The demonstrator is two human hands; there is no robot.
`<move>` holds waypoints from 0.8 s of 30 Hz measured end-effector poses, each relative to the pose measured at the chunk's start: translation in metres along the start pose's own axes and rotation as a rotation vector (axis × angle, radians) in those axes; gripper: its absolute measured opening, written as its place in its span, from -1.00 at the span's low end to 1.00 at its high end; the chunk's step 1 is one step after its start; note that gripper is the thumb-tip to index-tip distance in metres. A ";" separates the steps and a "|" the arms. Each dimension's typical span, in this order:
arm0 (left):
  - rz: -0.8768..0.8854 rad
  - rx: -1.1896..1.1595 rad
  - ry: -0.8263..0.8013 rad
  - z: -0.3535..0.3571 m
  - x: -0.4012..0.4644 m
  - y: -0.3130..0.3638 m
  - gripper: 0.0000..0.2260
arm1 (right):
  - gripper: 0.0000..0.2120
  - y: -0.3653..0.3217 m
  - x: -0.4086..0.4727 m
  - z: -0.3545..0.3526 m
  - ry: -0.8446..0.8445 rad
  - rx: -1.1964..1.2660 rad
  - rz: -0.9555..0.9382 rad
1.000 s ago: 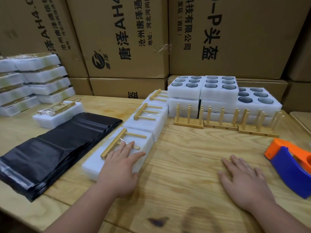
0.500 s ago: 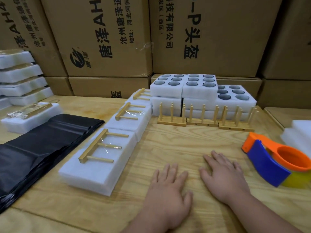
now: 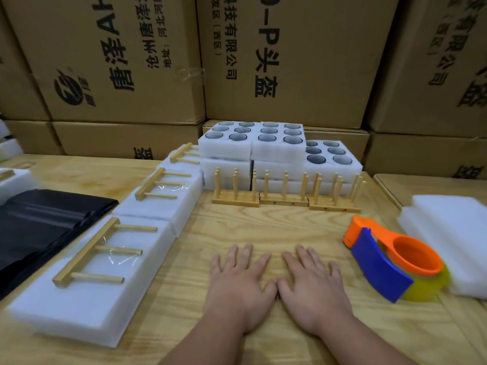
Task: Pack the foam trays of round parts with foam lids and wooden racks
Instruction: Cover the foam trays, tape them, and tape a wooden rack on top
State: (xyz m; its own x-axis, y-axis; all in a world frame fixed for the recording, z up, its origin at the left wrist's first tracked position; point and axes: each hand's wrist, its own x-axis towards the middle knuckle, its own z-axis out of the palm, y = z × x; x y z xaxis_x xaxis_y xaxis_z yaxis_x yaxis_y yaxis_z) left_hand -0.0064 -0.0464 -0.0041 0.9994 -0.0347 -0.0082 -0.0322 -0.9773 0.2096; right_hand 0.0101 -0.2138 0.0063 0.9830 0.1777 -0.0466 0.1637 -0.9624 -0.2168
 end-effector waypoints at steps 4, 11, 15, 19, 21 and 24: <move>-0.007 0.002 0.011 0.000 0.010 0.001 -0.36 | -0.32 -0.001 0.008 -0.002 -0.028 -0.013 -0.023; 0.000 0.003 0.043 0.004 0.014 0.000 -0.36 | -0.43 -0.003 0.024 -0.013 0.044 -0.029 -0.064; 0.004 -0.003 0.067 0.006 0.015 0.000 -0.34 | -0.68 0.001 0.066 -0.055 -0.003 -0.055 -0.082; 0.008 -0.022 0.082 0.006 0.014 0.000 -0.34 | -0.69 -0.004 0.129 -0.112 0.227 0.048 -0.060; 0.016 -0.030 0.080 0.006 0.014 0.000 -0.33 | -0.54 -0.007 0.162 -0.136 0.355 0.059 -0.076; 0.014 -0.041 0.083 0.006 0.015 0.000 -0.33 | -0.39 -0.012 0.203 -0.159 0.387 -0.036 -0.066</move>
State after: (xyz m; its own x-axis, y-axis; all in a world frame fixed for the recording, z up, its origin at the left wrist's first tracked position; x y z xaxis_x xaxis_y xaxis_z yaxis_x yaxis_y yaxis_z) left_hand 0.0086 -0.0484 -0.0101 0.9967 -0.0287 0.0760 -0.0469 -0.9673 0.2494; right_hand 0.2209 -0.1983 0.1542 0.9280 0.1552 0.3386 0.2233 -0.9595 -0.1721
